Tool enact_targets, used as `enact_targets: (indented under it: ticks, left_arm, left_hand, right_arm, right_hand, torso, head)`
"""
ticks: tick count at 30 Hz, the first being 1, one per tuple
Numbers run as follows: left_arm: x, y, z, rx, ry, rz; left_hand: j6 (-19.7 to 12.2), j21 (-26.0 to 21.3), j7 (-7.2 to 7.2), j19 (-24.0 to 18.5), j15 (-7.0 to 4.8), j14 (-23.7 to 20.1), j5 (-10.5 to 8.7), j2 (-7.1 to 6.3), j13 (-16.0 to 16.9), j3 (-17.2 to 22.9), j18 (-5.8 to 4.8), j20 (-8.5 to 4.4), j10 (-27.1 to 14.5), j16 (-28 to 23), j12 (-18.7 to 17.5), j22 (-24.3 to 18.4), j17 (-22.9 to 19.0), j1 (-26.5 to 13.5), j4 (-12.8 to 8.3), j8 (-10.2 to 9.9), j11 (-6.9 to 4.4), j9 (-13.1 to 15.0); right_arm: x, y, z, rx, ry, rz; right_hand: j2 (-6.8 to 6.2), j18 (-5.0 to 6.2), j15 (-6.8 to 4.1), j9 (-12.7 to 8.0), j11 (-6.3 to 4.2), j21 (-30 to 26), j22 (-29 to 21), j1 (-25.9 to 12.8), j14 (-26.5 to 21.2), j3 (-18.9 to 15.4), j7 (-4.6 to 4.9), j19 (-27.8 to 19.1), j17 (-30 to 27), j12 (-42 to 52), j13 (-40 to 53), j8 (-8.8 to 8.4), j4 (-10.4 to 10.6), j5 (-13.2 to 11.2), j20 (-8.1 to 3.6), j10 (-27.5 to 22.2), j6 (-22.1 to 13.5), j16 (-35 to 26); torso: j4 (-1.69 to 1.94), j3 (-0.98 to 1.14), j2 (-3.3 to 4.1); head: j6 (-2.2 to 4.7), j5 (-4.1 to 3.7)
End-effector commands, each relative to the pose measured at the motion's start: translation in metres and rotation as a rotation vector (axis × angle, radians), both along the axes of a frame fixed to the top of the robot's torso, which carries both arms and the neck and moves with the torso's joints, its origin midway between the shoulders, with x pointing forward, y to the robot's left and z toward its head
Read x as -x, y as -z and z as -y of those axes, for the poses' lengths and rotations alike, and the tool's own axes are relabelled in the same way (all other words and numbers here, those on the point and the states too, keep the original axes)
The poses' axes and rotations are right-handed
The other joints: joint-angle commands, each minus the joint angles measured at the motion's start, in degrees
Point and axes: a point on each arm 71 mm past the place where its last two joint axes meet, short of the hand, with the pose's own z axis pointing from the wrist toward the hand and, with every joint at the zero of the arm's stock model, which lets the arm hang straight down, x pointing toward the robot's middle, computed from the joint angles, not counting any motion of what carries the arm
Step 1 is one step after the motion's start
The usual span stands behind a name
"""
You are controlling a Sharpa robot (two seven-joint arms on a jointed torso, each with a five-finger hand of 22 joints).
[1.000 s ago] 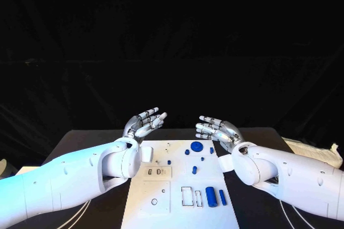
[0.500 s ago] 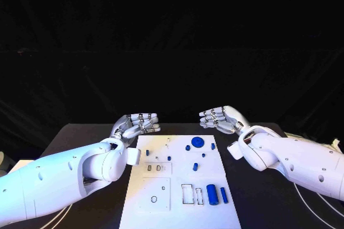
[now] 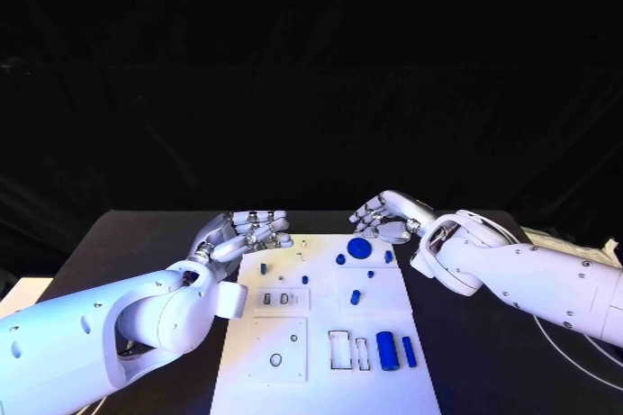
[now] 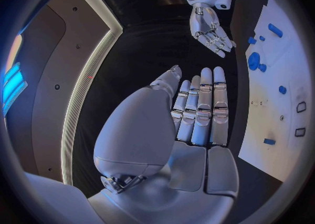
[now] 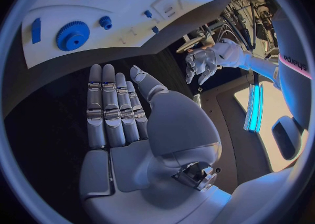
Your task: Assemble the parts on the task board
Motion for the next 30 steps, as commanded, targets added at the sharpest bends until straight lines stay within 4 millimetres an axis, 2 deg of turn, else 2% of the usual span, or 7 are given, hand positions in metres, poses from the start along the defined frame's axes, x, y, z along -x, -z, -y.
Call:
enact_targets:
  ticks: [1,7,11,17,22,27,30]
  left_arm:
    - [0.005,-0.004,0.004,0.045,0.031,-0.030]
    - [0.009,-0.014,0.001,0.055,0.044,-0.024]
    - [0.010,-0.019,0.001,0.059,0.047,-0.020]
    - [0.011,-0.022,0.002,0.062,0.053,-0.019]
    - [0.012,-0.023,0.002,0.062,0.056,-0.018]
    - [0.011,-0.024,0.001,0.060,0.053,-0.019]
    - [0.011,-0.025,0.000,0.059,0.052,-0.018]
  left_hand:
    - [0.32,-0.34,0.23,0.22,0.31,-0.01,-0.16,-0.04,-0.01,0.30,-0.13,0.22,0.20,-0.35,-0.36,-0.12,0.14,-0.67,0.24,-0.35,0.23,-0.10]
    - [0.11,-0.25,0.40,0.81,0.27,0.45,-0.19,-0.19,0.00,0.31,-0.07,0.20,-0.08,-0.38,-0.75,-0.08,0.49,-1.09,0.17,-0.81,0.36,-0.11]
    - [0.11,-0.38,0.41,0.76,0.36,0.26,-0.19,-0.22,0.02,0.30,-0.11,0.26,-0.13,-0.59,-0.80,-0.14,0.53,-1.26,0.18,-0.92,0.39,-0.10]
    - [0.08,-0.53,0.49,0.67,0.44,0.07,-0.18,-0.24,0.02,0.31,-0.15,0.31,-0.23,-0.82,-0.85,-0.21,0.57,-1.39,0.15,-1.05,0.45,-0.10]
    - [0.03,-0.66,0.59,0.61,0.50,-0.04,-0.18,-0.28,0.02,0.30,-0.16,0.35,-0.34,-0.97,-0.88,-0.27,0.61,-1.50,0.13,-1.18,0.53,-0.10]
    - [0.00,-0.71,0.63,0.60,0.53,-0.06,-0.19,-0.31,0.01,0.29,-0.17,0.37,-0.39,-1.03,-0.89,-0.29,0.63,-1.55,0.12,-1.23,0.56,-0.11]
    - [-0.05,-0.76,0.70,0.59,0.55,-0.08,-0.20,-0.35,0.01,0.27,-0.17,0.39,-0.46,-1.09,-0.91,-0.32,0.66,-1.61,0.10,-1.30,0.60,-0.11]
  right_arm:
    - [-0.001,0.001,-0.005,0.247,0.009,0.040]
    - [-0.002,-0.007,-0.013,0.340,-0.002,0.049]
    - [-0.001,-0.010,-0.017,0.378,-0.013,0.051]
    - [-0.001,-0.012,-0.022,0.421,-0.028,0.037]
    - [-0.001,-0.012,-0.026,0.446,-0.036,0.027]
    - [-0.001,-0.011,-0.028,0.466,-0.044,0.016]
    - [-0.001,-0.010,-0.029,0.474,-0.048,0.011]
  right_hand:
    - [-1.95,0.81,-2.43,0.02,-1.65,4.78,2.17,-0.07,7.74,0.26,-1.27,5.62,2.60,-0.64,-0.08,0.04,0.49,-0.90,-2.79,3.39,2.73,2.47]
    - [-2.85,0.73,-3.15,-0.05,-1.80,7.14,3.30,-0.64,10.98,-0.04,-1.66,7.79,4.50,-0.80,-0.30,-0.31,1.35,-1.25,-3.77,1.56,2.77,4.02]
    - [-3.29,0.74,-3.56,-0.03,-2.10,8.68,4.06,-0.88,12.45,-0.06,-1.95,9.05,6.01,-0.72,-0.24,-0.29,1.95,-1.13,-4.33,1.73,3.07,5.54]
    - [-4.09,0.58,-4.45,-0.02,-2.57,12.78,6.25,-1.36,12.66,0.69,-2.61,11.50,11.96,-0.72,-0.22,-0.34,3.59,-0.73,-5.35,2.31,3.61,14.71]
    - [-4.88,0.58,-4.50,0.06,-2.84,15.76,7.97,-1.53,12.31,1.91,-2.71,12.23,16.22,-0.72,-0.21,-0.31,4.78,-0.66,-5.73,2.10,4.10,21.37]
    - [-5.87,0.59,-4.45,0.10,-2.84,18.94,9.91,-1.60,12.04,3.46,-2.74,12.26,19.87,-0.67,-0.23,-0.34,6.17,-0.66,-5.81,1.19,4.39,26.67]
    - [-6.53,0.60,-4.39,0.08,-2.75,21.67,11.60,-1.54,12.22,4.62,-2.76,12.37,26.33,-0.64,-0.27,-0.39,7.31,-0.70,-5.78,0.24,4.21,33.86]
  torso:
    - [0.59,-0.27,1.78]
    - [0.79,-0.54,3.17]
    - [0.98,-0.63,3.74]
    - [1.37,-0.79,4.18]
    - [1.71,-0.93,4.52]
    - [1.85,-0.96,4.76]
    - [1.84,-1.00,5.07]
  head:
    - [0.30,-0.54]
    - [0.73,-0.85]
    - [1.08,-0.90]
    - [1.17,-1.23]
    - [1.28,-1.37]
    - [1.26,-1.49]
    - [1.45,-1.50]
